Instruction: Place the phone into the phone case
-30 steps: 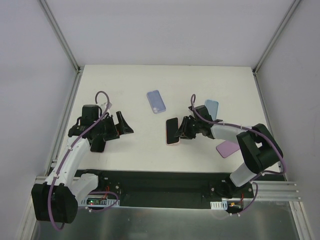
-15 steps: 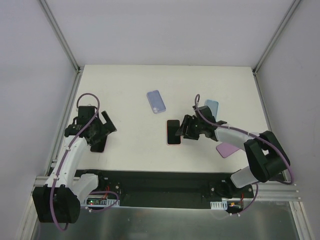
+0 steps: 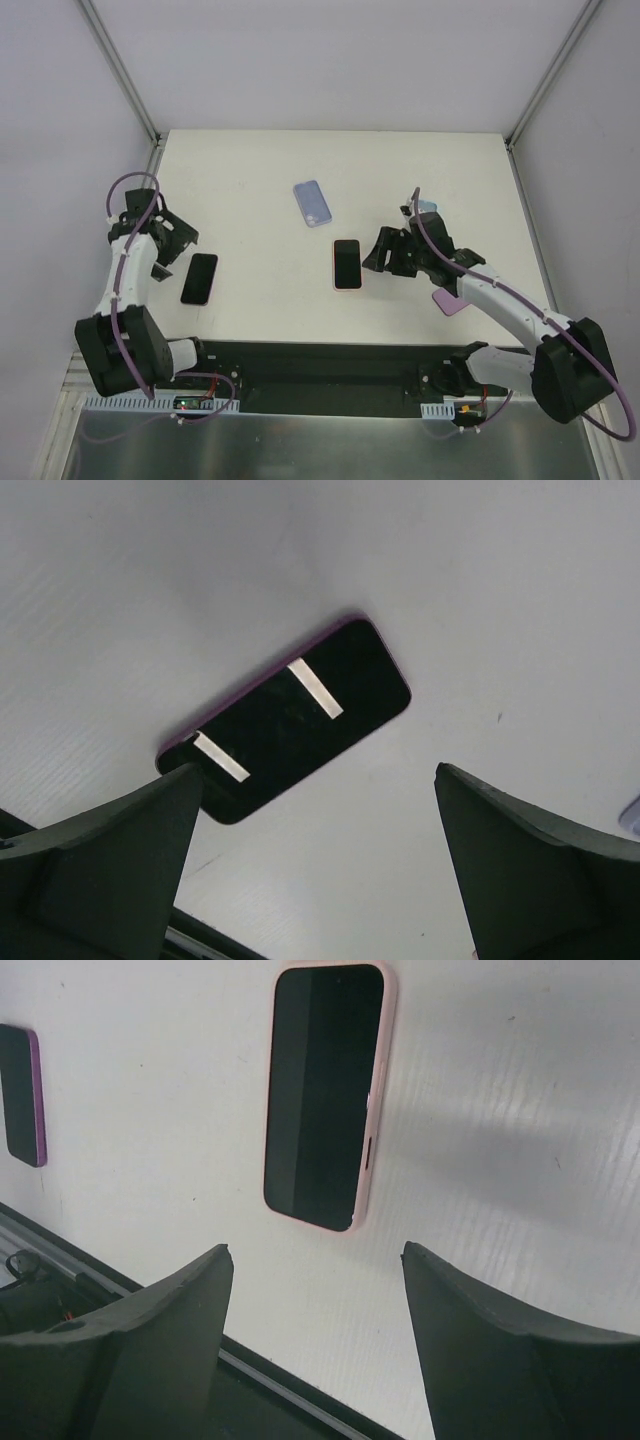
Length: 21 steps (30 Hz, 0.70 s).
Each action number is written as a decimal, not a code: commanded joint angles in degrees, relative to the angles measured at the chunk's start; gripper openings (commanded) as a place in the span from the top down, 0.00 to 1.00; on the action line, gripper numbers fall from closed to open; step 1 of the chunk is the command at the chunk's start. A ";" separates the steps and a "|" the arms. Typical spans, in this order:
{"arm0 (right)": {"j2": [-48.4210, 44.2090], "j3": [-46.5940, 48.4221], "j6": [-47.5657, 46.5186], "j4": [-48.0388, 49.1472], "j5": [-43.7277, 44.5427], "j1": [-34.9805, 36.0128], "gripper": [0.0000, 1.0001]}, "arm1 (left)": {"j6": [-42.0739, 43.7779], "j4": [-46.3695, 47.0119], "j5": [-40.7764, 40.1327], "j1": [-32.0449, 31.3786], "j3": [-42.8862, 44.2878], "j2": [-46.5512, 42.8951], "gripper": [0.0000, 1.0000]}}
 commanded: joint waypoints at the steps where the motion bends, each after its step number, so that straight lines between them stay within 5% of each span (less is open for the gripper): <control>1: -5.00 -1.14 -2.41 -2.42 0.18 0.17 0.29 | -1.53 -1.28 1.83 6.61 5.00 9.50 0.01; 5: -6.68 -1.14 -3.73 -3.29 -0.71 0.17 0.29 | -3.90 -1.02 6.41 12.77 4.74 14.18 0.01; 15: -10.46 -0.61 -5.58 -6.20 -0.18 0.17 0.29 | -4.87 -0.14 5.01 13.13 5.97 21.48 0.19; 21: -12.30 0.44 -5.49 -8.21 0.78 0.17 0.29 | -5.14 -0.14 5.00 13.04 8.42 25.87 0.56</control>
